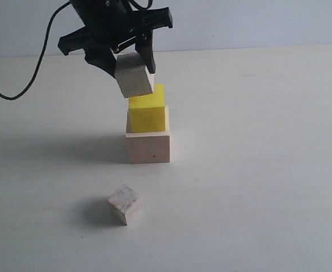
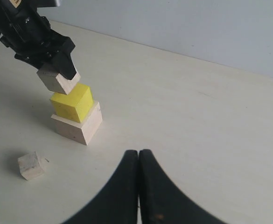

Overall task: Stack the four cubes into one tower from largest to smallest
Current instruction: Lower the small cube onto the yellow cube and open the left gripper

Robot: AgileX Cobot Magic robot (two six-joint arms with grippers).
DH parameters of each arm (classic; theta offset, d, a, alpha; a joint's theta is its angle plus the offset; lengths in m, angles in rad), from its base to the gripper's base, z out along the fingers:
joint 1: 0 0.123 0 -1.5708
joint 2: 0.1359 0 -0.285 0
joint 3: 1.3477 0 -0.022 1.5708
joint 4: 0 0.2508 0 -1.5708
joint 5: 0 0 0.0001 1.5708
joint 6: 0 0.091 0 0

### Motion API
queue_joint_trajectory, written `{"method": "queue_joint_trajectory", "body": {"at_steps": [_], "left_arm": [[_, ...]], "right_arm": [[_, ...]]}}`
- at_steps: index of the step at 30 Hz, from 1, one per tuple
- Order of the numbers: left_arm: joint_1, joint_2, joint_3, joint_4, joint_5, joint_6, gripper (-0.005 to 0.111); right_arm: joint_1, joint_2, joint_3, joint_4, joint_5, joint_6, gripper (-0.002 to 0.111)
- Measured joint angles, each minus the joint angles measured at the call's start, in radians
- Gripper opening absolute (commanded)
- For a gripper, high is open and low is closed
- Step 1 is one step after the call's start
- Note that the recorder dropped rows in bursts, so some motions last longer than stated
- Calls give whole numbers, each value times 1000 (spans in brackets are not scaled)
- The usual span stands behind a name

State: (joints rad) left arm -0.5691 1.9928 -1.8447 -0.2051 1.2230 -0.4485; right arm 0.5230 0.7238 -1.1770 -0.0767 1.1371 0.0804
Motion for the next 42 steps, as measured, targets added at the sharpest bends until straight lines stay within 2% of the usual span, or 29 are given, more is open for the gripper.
{"method": "queue_joint_trajectory", "body": {"at_steps": [8,15,42], "left_arm": [[-70,0,0,44,0,-35,0],[-70,0,0,135,0,-91,0],[-70,0,0,137,0,-146,0]], "right_arm": [[0,0,0,0,0,0,0],[0,0,0,6,0,0,0],[0,0,0,21,-4,2,0]]}}
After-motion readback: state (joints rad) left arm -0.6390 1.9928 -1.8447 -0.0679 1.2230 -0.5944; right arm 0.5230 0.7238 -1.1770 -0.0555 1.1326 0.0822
